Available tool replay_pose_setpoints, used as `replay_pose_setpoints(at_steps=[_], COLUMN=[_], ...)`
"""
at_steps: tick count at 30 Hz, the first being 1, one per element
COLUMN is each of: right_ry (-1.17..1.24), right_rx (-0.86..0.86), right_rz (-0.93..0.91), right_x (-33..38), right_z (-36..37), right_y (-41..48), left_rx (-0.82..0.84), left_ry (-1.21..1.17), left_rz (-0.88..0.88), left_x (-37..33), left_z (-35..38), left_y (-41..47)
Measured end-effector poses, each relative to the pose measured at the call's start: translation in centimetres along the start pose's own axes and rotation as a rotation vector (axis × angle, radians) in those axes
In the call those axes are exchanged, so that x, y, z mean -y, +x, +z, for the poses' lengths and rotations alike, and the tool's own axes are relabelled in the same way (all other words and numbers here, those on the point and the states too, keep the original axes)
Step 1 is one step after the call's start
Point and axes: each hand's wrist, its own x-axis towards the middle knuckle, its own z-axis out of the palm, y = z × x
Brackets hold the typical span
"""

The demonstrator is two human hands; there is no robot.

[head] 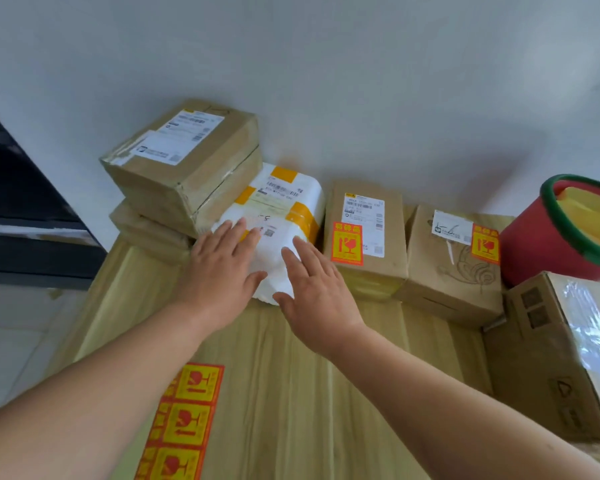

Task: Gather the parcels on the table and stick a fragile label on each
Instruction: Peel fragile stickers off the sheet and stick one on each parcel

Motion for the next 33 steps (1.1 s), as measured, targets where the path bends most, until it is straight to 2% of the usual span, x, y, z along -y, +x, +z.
replay_pose_setpoints(at_steps=[4, 9, 13, 16, 20, 22, 27, 33], right_ry=[0.08, 0.073, 0.029, 0.037, 0.097, 0.107, 0.096, 0.135], right_rx=[-0.054, -0.142, -0.153, -0.11, -0.075, -0.07, -0.099, -0.104], right_rz=[0.022, -0.024, -0.027, 0.051, 0.143, 0.183, 0.245, 0.229], right_x=[3.1, 7.6, 10.4, 11.7, 12.8, 13.3, 13.7, 15.3], right_z=[-1.1, -3.4, -4.0, -3.7, -2.9, -2.7, -3.5, -5.0], right_y=[2.1, 6.0, 9.1, 11.0, 12.4, 12.7, 11.9, 5.7], left_rx=[-0.161, -0.289, -0.241, -0.173, 0.032, 0.055, -0.037, -0.08], left_ry=[-0.002, 0.041, -0.029, -0.136, -0.49, -0.589, -0.691, -0.737], left_rz=[0.123, 0.029, -0.172, -0.355, -0.516, -0.524, -0.486, -0.434], left_x=[1.9, 5.8, 9.4, 12.1, 14.0, 14.3, 13.7, 11.2], left_z=[-2.5, -6.5, -8.7, -9.5, -9.9, -9.8, -10.1, -10.8], left_y=[-1.1, 0.2, 1.6, 2.7, 3.4, 3.4, 1.7, -3.8])
